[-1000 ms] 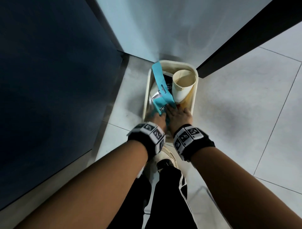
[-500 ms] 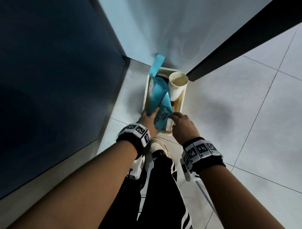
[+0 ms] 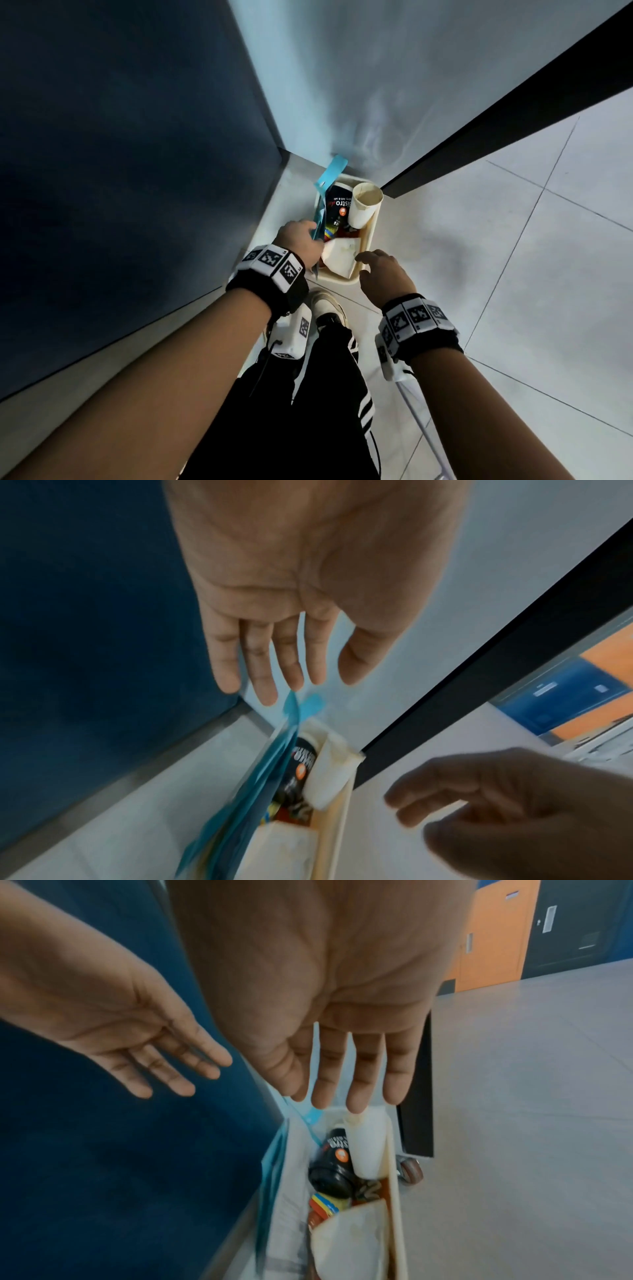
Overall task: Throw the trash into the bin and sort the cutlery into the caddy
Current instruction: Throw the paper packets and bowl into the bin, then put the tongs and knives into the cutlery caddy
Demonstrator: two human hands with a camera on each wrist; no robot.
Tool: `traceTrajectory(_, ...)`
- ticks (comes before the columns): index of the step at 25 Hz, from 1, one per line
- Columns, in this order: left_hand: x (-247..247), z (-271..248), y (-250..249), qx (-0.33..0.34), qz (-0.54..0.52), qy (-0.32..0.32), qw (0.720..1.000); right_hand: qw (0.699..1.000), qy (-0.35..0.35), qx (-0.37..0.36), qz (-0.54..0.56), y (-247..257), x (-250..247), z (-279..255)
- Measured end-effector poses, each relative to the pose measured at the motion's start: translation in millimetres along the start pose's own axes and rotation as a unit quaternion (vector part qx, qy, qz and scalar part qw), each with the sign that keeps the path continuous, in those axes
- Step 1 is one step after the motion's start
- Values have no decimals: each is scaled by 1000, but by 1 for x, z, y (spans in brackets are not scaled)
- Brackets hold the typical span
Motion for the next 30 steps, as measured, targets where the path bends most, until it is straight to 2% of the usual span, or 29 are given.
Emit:
traceTrajectory(2,-26,-29,-18,25,-5,10,1000,1000,3,-8,6,21,-19,-20)
traceTrajectory(4,-59,-62,-37,41,-19,-8,999,1000,-9,-25,16,50,-44,-44)
traceTrajectory(8,-133,-160,-63,70,-73,-64,993,992,-42,-120,3,120,-105,-115)
traceTrajectory(11,-181,-230,-65,84,-118,-110,983,979,-40,-198,-40,169,-141,-169)
traceTrajectory(13,-218,-286,-62,87,-153,-163,971,957,-53,-275,-69,206,-166,-207)
traceTrajectory(16,-266,-365,-56,102,-177,-249,947,922,-71,-378,-55,260,-202,-260)
traceTrajectory(20,-301,-440,-27,94,-230,-349,904,872,-63,-482,-55,326,-224,-323)
traceTrajectory(23,-314,-464,10,49,-255,-408,875,848,-33,-525,-70,370,-217,-345)
traceTrajectory(26,-328,-464,49,-36,-208,-448,869,837,-29,-528,-141,410,-204,-340)
traceTrajectory(28,-334,-454,71,-114,-148,-450,873,832,-29,-521,-188,431,-194,-329)
traceTrajectory(30,-338,-443,90,-193,-88,-416,885,822,-37,-514,-244,448,-185,-316)
Point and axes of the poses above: each hand's wrist, its own z-axis towards the middle knuckle, its own x-axis out of the palm, y = z × x, the point moved 3 cm from there along z, towards the middle knuckle, and after that the axes turned 2 degrees about z, right-handed, at the moved point
